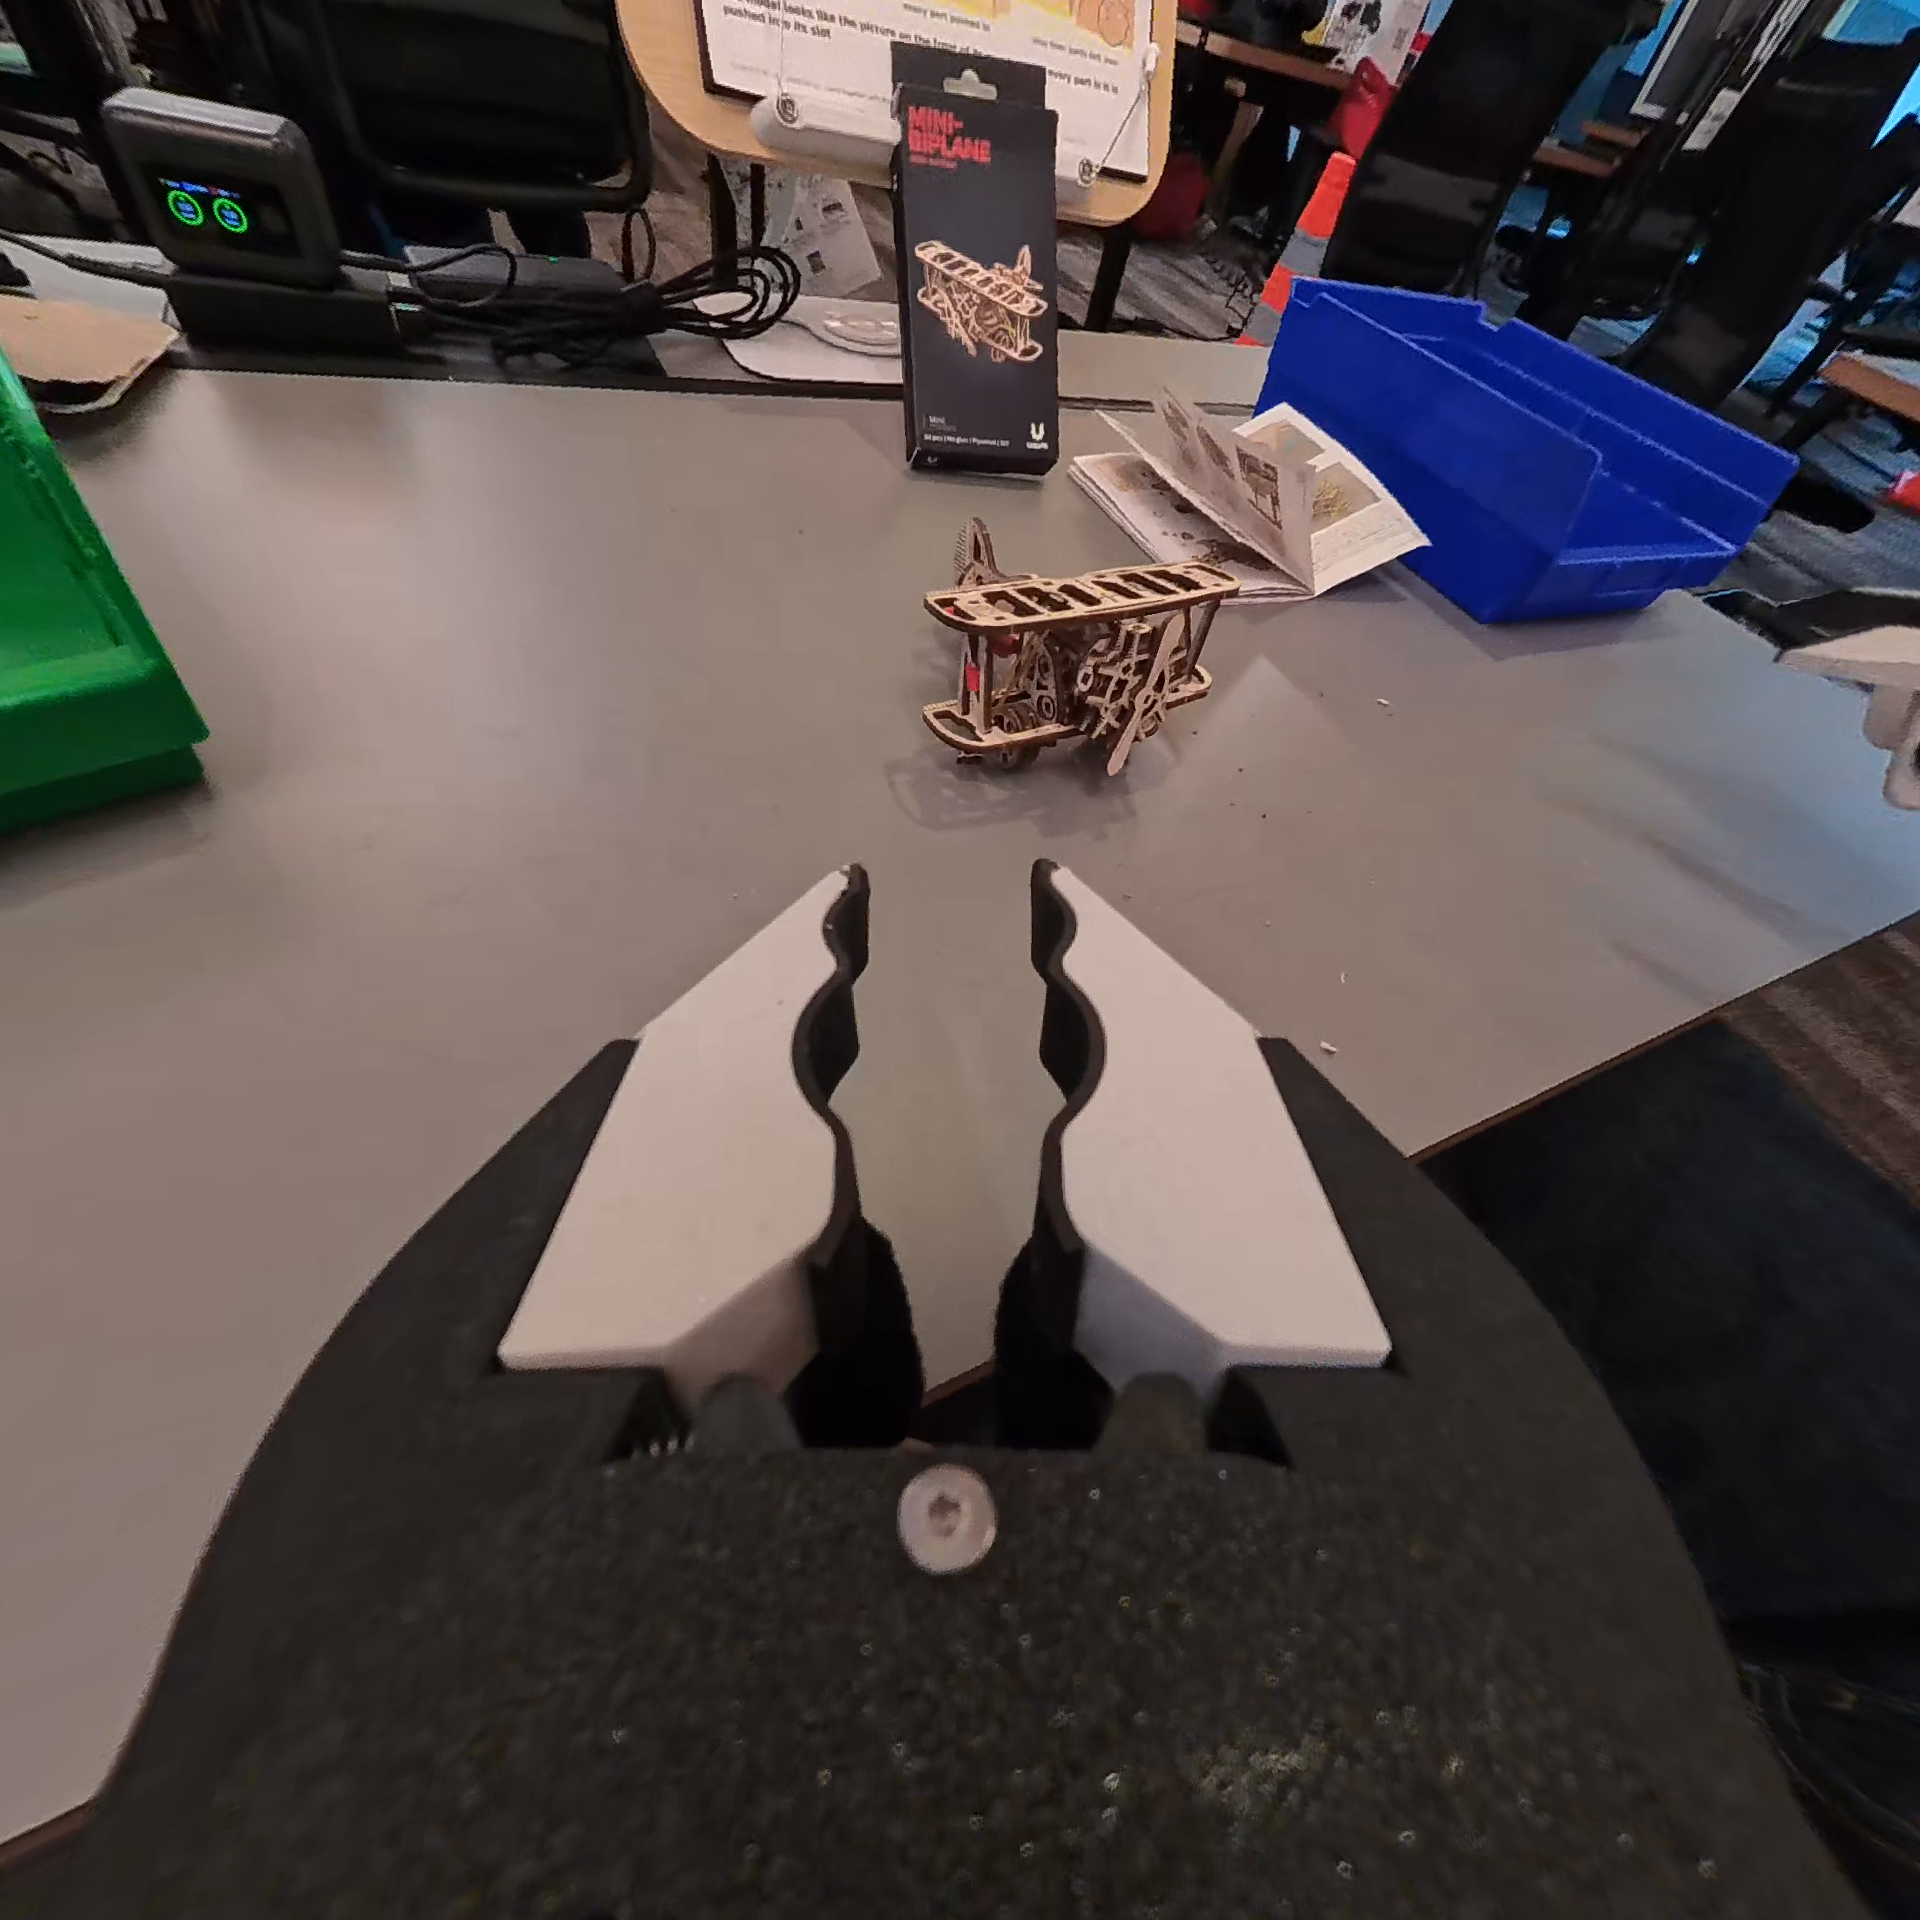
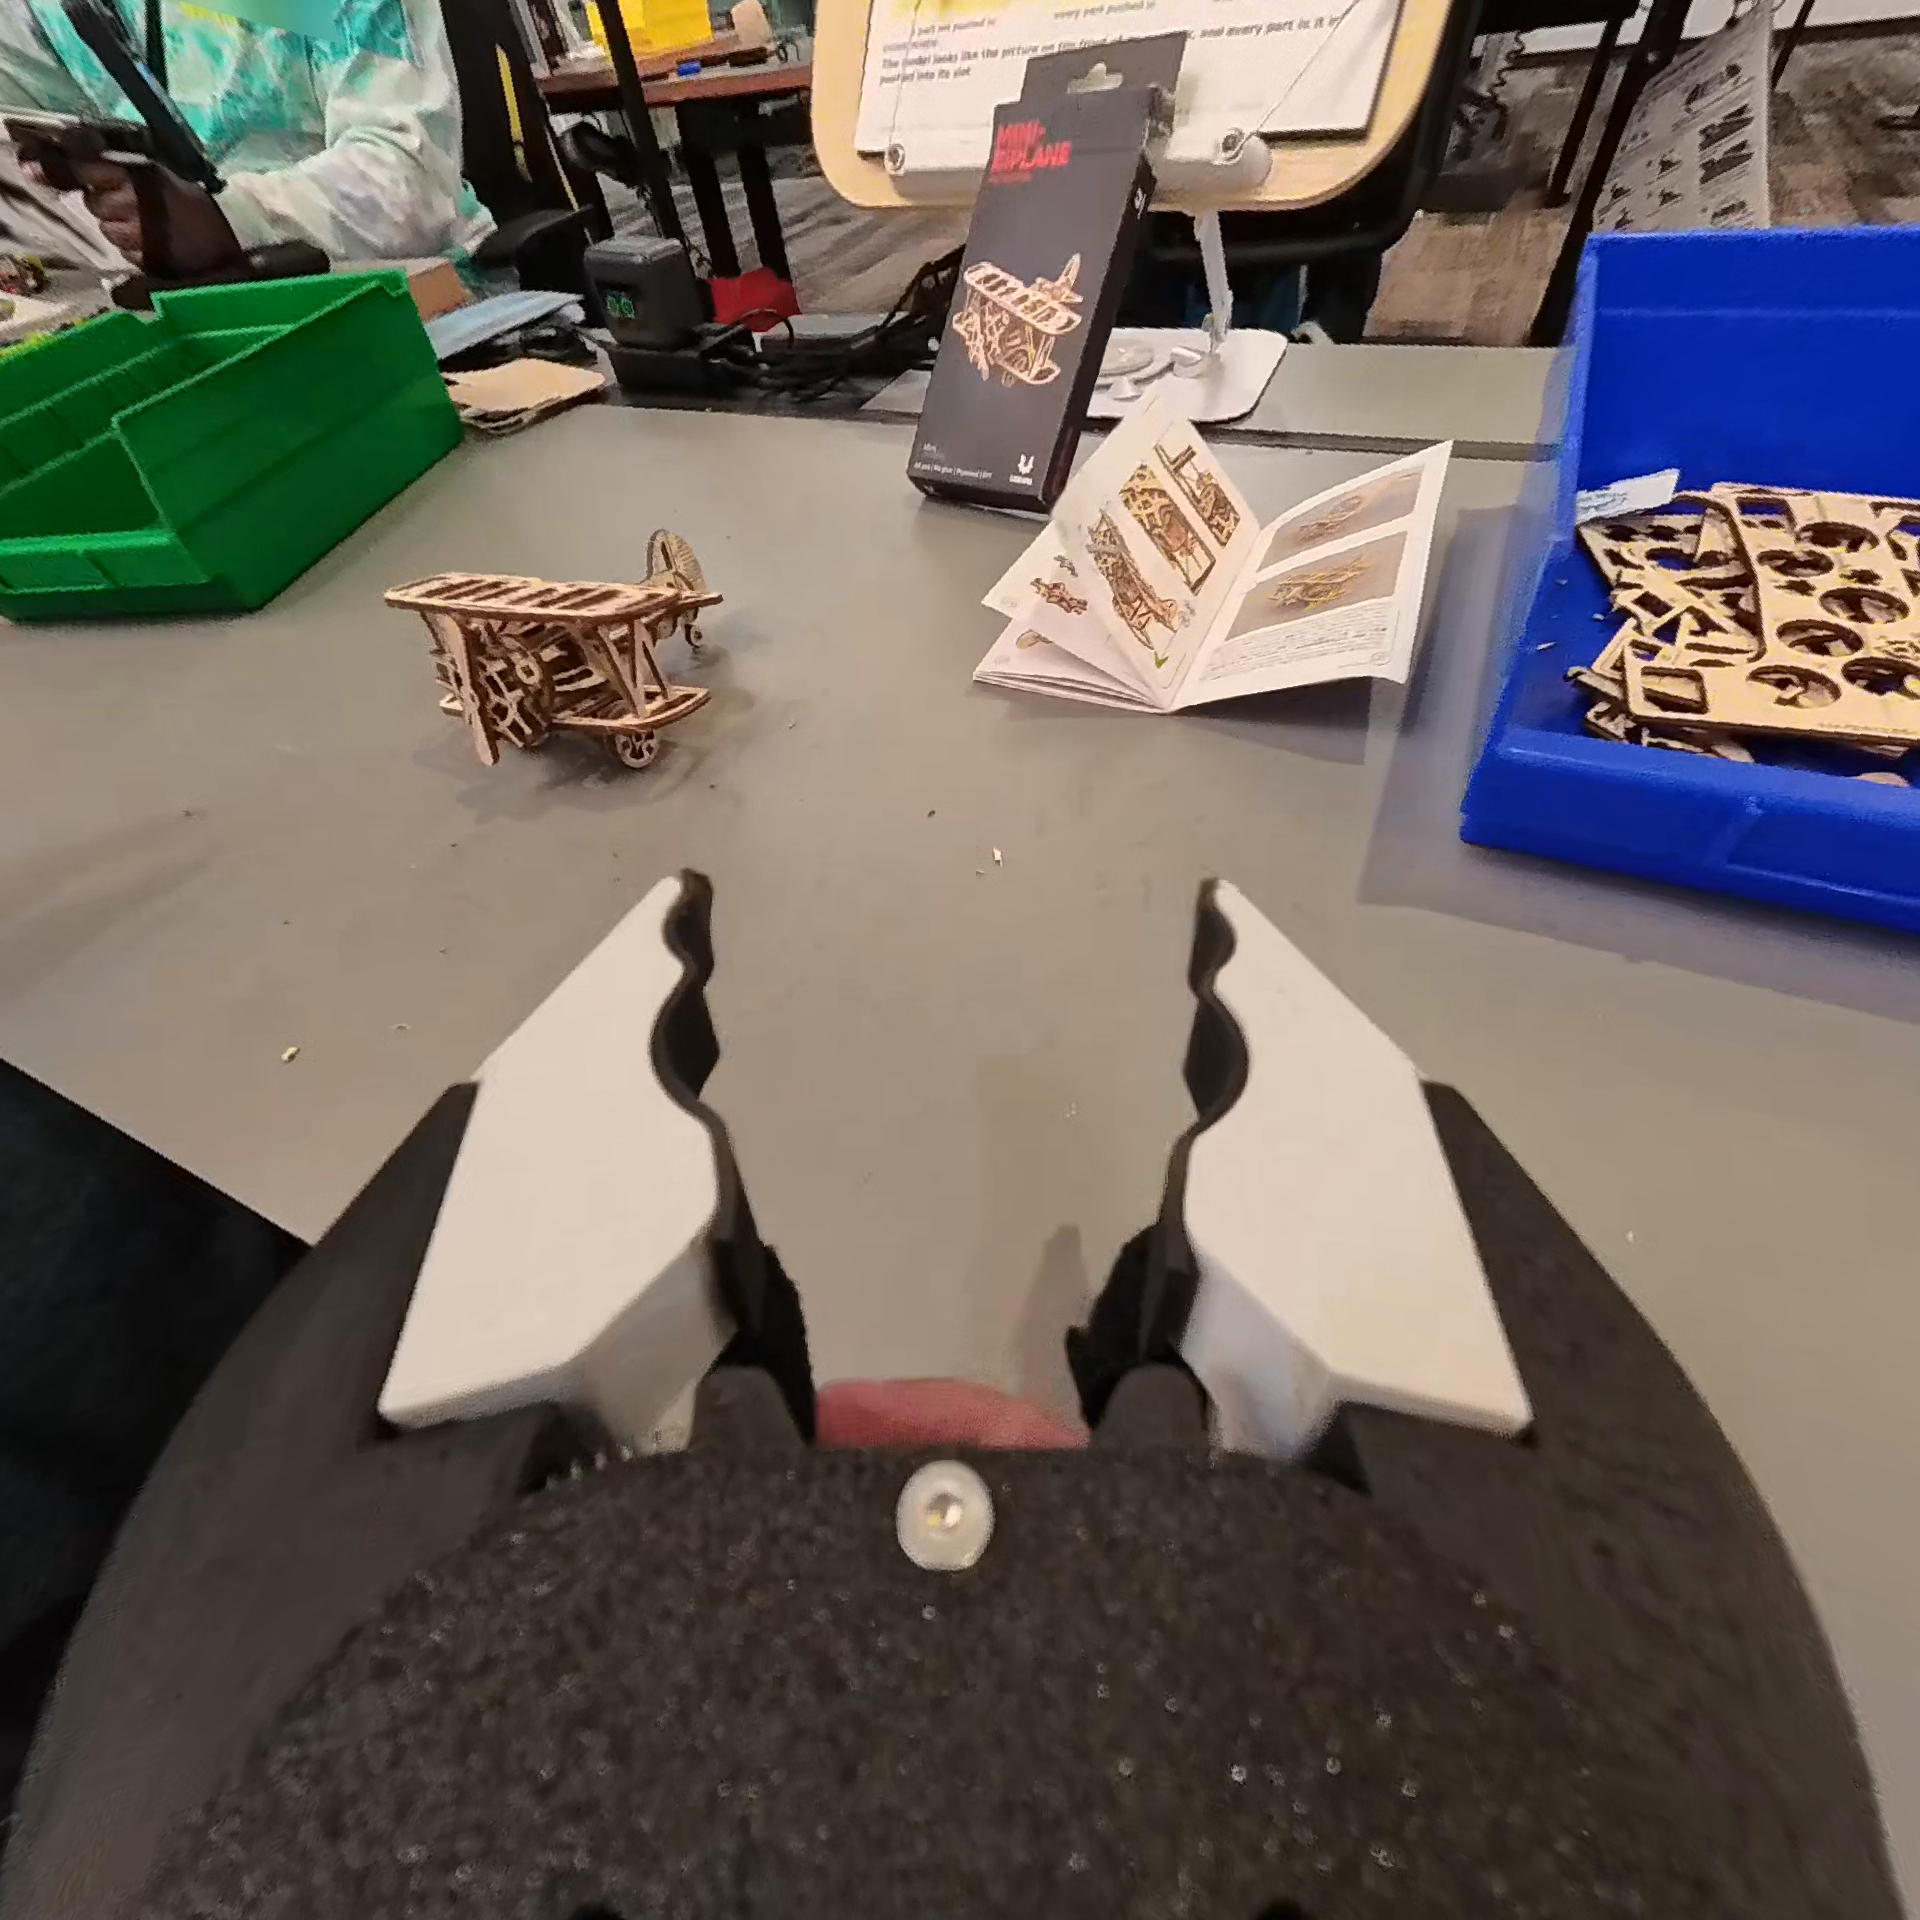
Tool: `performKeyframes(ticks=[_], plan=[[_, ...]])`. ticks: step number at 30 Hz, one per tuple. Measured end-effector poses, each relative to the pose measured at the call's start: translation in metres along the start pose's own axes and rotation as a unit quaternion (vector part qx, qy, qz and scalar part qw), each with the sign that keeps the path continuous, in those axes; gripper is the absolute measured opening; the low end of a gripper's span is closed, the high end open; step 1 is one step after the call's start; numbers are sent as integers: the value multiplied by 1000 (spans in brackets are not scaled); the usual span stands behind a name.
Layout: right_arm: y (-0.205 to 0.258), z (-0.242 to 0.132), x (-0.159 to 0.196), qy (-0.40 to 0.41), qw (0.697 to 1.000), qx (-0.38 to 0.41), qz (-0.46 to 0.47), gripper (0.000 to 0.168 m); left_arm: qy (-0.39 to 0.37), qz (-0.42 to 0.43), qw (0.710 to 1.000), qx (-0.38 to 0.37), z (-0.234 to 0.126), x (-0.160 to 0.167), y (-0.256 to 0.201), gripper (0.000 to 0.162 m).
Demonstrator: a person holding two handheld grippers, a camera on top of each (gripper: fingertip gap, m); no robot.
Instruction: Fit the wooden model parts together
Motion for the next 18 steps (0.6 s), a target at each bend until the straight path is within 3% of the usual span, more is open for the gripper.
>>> performKeyframes(ticks=[1, 18], plan=[[1, 1, 0, 2, 1000, 0, 1, 91, -1, 2, 1000, -1, 0, 0, 0, 29], [12, 6, 3, 16, 998, -37, 38, 86, 6, 8, 1000, -6, 1, 2, 1, 29]])
Point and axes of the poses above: each gripper's, where its closed fingertips meet, z out along the fingers, x out of its underside, y = z × x across the jaws, the point moved 3 cm from there along -z, back along the fingers, and after that the axes turned 8 degrees about -x, right-handed, at the moved point
